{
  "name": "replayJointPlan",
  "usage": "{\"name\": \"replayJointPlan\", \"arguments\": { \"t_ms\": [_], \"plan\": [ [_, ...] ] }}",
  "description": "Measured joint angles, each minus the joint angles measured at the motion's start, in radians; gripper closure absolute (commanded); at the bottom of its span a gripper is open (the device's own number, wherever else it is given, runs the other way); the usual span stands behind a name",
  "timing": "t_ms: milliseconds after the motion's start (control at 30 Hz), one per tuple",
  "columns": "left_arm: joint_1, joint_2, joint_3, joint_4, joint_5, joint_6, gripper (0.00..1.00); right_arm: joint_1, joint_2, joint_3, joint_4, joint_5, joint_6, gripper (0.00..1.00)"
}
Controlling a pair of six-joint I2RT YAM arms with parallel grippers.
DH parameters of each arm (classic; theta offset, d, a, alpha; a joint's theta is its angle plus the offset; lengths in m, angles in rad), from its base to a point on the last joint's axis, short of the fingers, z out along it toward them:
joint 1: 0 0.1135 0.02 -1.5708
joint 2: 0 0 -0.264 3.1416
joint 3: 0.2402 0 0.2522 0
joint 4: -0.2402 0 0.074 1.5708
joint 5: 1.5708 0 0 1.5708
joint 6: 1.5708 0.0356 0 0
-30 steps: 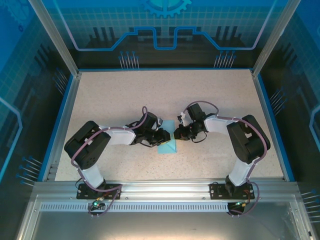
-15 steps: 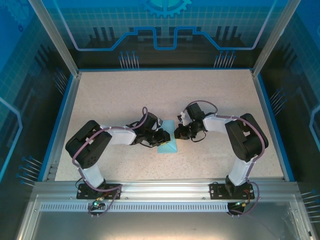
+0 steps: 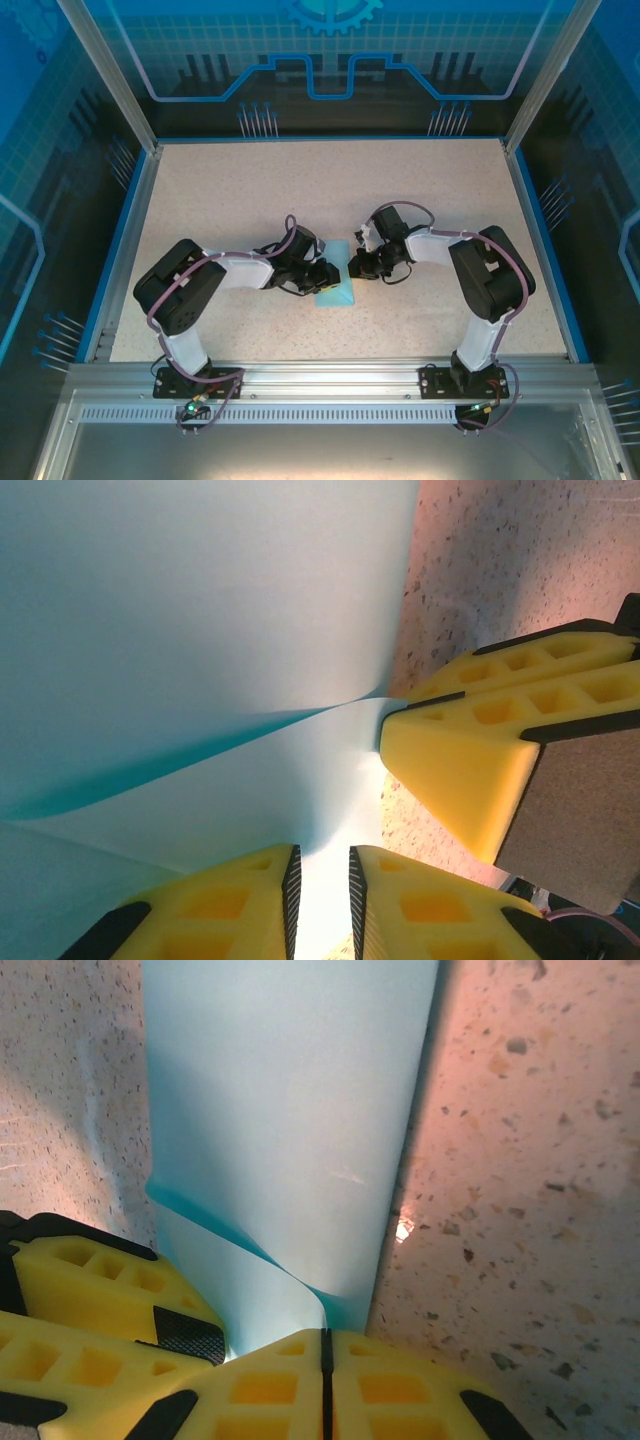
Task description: Fold a paper plane with a square sheet of paper (pick it up from the middle)
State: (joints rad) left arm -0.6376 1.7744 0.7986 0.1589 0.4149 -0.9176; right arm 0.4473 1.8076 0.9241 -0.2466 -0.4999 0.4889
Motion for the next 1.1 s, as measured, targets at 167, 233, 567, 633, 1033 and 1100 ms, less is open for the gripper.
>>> {"name": "replayJointPlan", "arguments": {
  "t_ms": [167, 233, 567, 633, 1033, 1100],
  "plan": [
    [0.000, 0.007, 0.007, -0.001, 0.000, 0.001, 0.75, 0.000, 0.000, 0.000, -0.002, 0.014, 0.000, 0.91],
    [0.000, 0.008, 0.010, -0.001, 0.000, 0.002, 0.75, 0.000, 0.000, 0.000, -0.006, 0.020, 0.000, 0.92],
    [0.000, 0.012, 0.012, -0.005, 0.000, 0.003, 0.76, 0.000, 0.000, 0.000, -0.008, 0.025, 0.000, 0.90],
    [0.000, 0.012, 0.012, -0.008, 0.000, 0.003, 0.76, 0.000, 0.000, 0.000, -0.008, 0.023, 0.000, 0.89],
    [0.000, 0.022, 0.014, -0.034, -0.007, 0.003, 0.76, 0.000, -0.013, -0.003, -0.006, 0.026, 0.007, 0.76],
    [0.000, 0.024, 0.018, -0.034, -0.007, 0.003, 0.76, 0.000, -0.048, -0.012, -0.007, 0.029, 0.011, 0.74]
  ]
}}
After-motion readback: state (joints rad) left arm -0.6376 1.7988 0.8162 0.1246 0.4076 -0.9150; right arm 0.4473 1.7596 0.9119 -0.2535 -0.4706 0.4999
